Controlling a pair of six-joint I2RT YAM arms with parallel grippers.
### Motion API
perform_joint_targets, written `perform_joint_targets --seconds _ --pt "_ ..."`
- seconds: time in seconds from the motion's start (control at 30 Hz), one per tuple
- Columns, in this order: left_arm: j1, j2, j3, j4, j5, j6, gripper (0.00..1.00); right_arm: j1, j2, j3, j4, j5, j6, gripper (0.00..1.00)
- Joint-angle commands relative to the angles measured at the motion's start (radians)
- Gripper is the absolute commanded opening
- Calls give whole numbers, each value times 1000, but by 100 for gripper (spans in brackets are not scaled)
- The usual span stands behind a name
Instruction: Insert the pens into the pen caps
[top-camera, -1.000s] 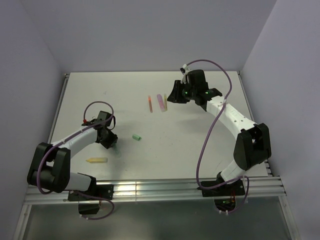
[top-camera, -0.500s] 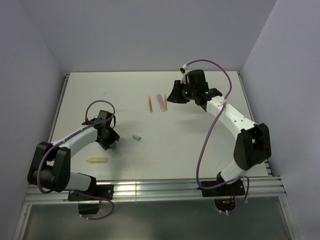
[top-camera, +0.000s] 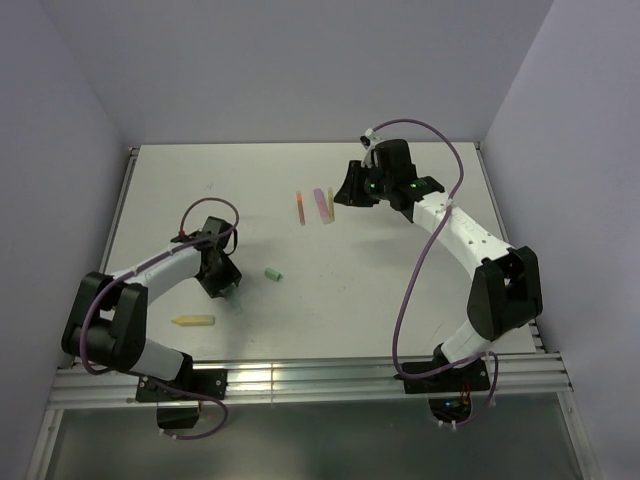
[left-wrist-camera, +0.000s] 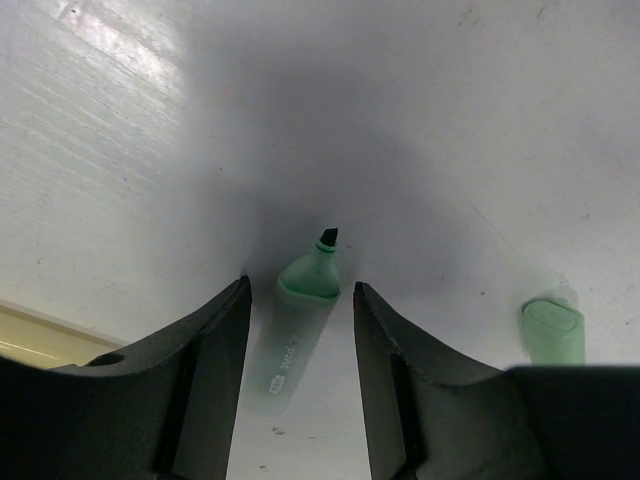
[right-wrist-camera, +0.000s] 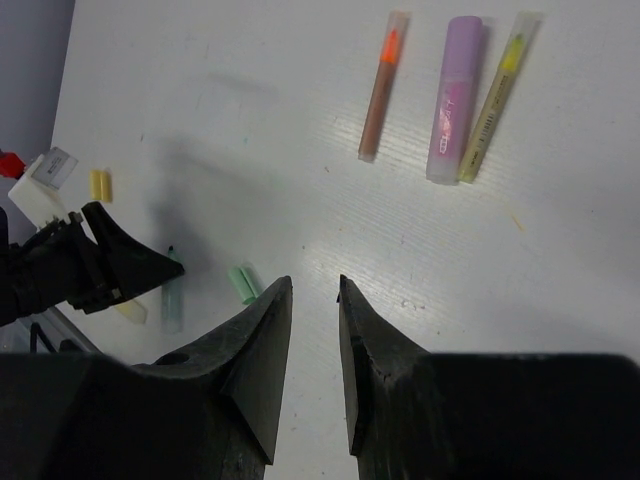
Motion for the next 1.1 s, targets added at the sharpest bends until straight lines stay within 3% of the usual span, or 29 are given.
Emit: perform_joint_targets --seconds 0.0,0.3,0.43,0.53,0.67,0.8,1.07 --pt "-41 39 31 -8 11 18 50 3 -36 0 31 -12 -4 33" --pt "-69 77 45 -20 19 32 48 3 -32 0 33 -29 -4 33" --pt "-69 94 49 -15 31 42 41 3 -24 1 35 -54 -1 33" --pt "-69 111 49 0 54 47 28 3 -24 3 35 -66 -2 33" --pt "-69 118 56 12 68 53 0 3 -23 1 39 -88 -2 33" --pt "-69 91 86 8 75 70 0 3 -24 -6 64 -153 7 33" --pt "-70 -35 286 -28 62 102 0 46 -15 -31 194 -419 47 37"
